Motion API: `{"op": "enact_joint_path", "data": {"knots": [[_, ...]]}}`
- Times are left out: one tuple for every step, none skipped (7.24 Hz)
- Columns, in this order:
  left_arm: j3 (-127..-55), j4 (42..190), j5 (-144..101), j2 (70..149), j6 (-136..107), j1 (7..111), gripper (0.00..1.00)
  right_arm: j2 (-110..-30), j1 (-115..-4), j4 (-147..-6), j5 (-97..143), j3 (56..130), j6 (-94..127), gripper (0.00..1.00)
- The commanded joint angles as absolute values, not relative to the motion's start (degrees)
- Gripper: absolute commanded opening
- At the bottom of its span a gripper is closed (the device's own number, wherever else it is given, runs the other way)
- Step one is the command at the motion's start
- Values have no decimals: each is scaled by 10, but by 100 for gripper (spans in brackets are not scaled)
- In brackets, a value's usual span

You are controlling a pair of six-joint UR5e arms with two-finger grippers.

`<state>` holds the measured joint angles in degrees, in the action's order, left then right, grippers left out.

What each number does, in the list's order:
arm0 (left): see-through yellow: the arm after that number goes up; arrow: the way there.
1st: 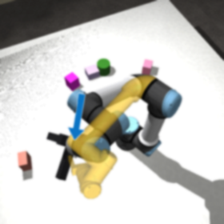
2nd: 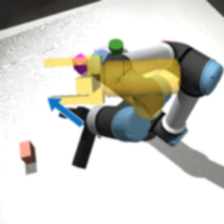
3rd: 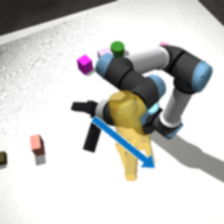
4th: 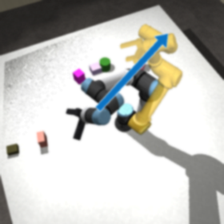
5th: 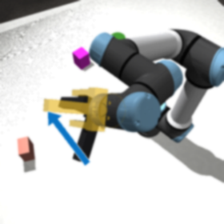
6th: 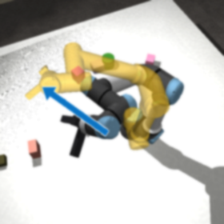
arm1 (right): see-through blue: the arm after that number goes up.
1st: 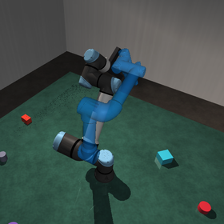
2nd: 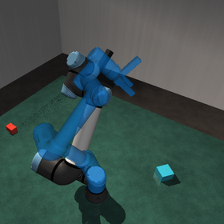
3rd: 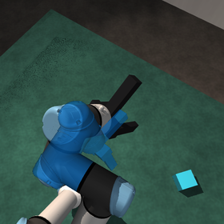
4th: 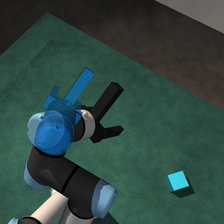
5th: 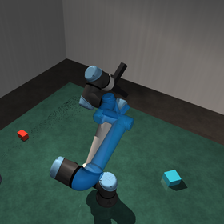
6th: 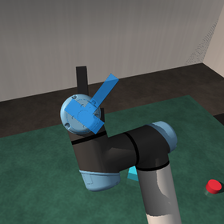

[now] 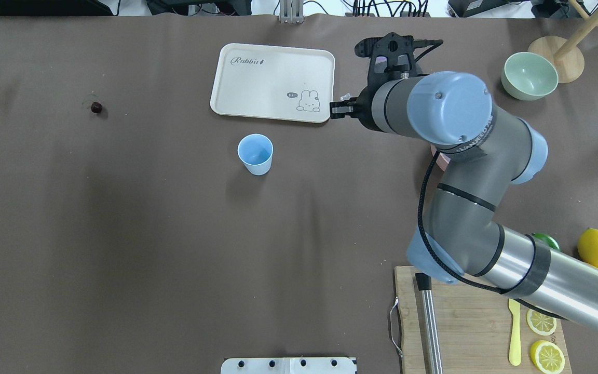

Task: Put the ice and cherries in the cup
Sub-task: 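Carry the ice cube with the right gripper over the light-blue cup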

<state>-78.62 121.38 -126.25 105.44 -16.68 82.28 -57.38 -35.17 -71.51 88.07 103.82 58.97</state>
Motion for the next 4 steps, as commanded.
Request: {"op": "enact_joint_path", "data": {"knots": [[-790, 1214, -1263, 1051, -171, 823, 98, -549, -309, -715, 840, 1030, 590, 0], [-790, 1215, -1263, 1050, -171, 823, 98, -541, -298, -715, 825, 1025, 590, 0], [-794, 1215, -1260, 1049, -172, 822, 98, -513, -294, -722, 823, 1004, 590, 0], [-801, 1215, -1261, 1048, -172, 821, 98, -492, -287, -717, 809, 973, 589, 0]]}}
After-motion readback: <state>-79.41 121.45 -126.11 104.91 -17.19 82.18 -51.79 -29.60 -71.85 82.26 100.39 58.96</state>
